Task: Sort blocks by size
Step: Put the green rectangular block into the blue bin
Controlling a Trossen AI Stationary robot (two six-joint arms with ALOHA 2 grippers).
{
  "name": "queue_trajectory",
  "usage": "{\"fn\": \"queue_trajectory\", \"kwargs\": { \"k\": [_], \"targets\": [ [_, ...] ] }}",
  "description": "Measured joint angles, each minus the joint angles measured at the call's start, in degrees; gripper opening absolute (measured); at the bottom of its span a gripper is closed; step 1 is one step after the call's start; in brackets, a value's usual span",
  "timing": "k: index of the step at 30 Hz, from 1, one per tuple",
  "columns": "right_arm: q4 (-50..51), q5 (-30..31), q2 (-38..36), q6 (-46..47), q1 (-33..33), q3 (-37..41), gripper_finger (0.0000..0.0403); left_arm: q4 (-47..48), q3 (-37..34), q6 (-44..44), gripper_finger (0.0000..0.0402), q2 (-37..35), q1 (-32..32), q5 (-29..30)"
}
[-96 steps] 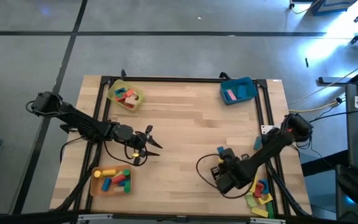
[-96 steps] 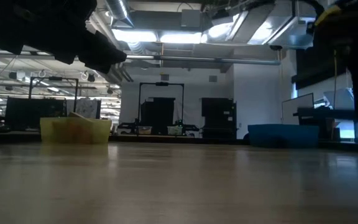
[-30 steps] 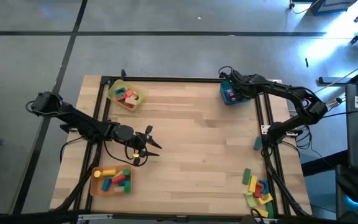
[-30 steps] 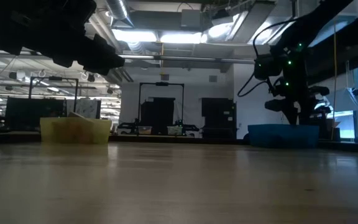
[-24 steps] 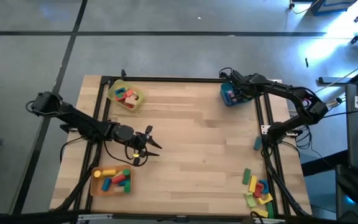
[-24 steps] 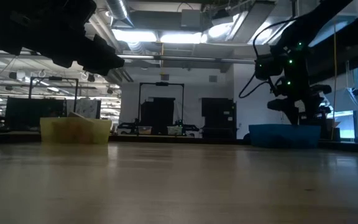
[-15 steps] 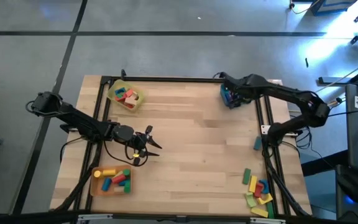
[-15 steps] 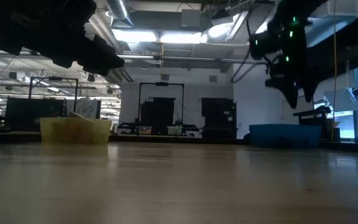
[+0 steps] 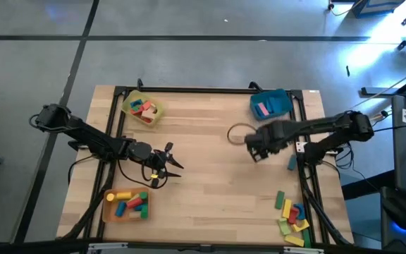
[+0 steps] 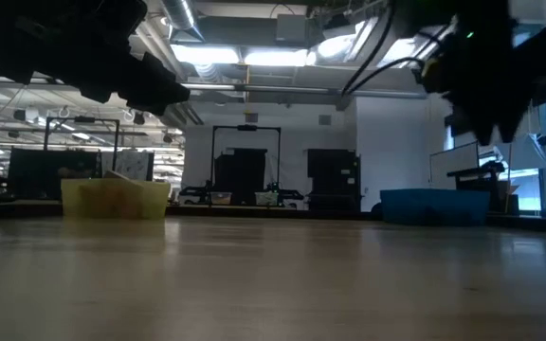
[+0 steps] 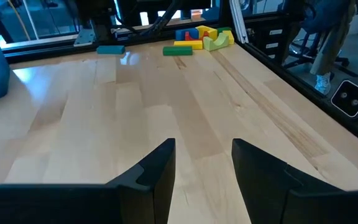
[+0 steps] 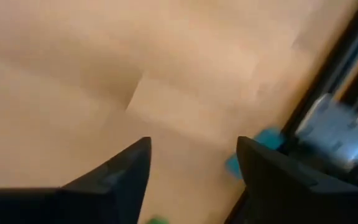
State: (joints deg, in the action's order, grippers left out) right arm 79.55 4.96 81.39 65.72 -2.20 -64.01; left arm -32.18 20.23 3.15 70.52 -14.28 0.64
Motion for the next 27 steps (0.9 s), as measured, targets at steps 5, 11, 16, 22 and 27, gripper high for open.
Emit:
{"fn": "queue_trajectory", "kwargs": {
  "k": [5, 11, 16, 22, 27],
  "targets": [
    [-1.98, -7.46, 1.75, 11.81, -11.15, 0.02, 0.019, -0.03, 0.0, -0.35, 0.0143, 0.0, 0.0, -0.01],
    [-6.95, -12.12, 3.85, 22.53, -22.35, 0.04, 0.0143, 0.0, 0.0, -0.39, 0.0143, 0.0, 0.0, -0.01],
    [-10.63, -13.84, 5.68, 31.66, -29.11, 0.04, 0.0134, -0.05, 0.0, -0.52, 0.0143, 0.0, 0.0, 0.0],
    [-16.53, -20.51, 8.77, 42.43, -35.31, 0.04, 0.0162, -0.25, -0.02, -1.22, 0.0143, 0.0, 0.01, 0.0],
    [-16.21, -20.94, 11.53, 47.0, -38.62, 0.04, 0.0229, -0.31, -0.01, -1.19, 0.0143, 0.0, 0.02, 0.0]
  ]
}}
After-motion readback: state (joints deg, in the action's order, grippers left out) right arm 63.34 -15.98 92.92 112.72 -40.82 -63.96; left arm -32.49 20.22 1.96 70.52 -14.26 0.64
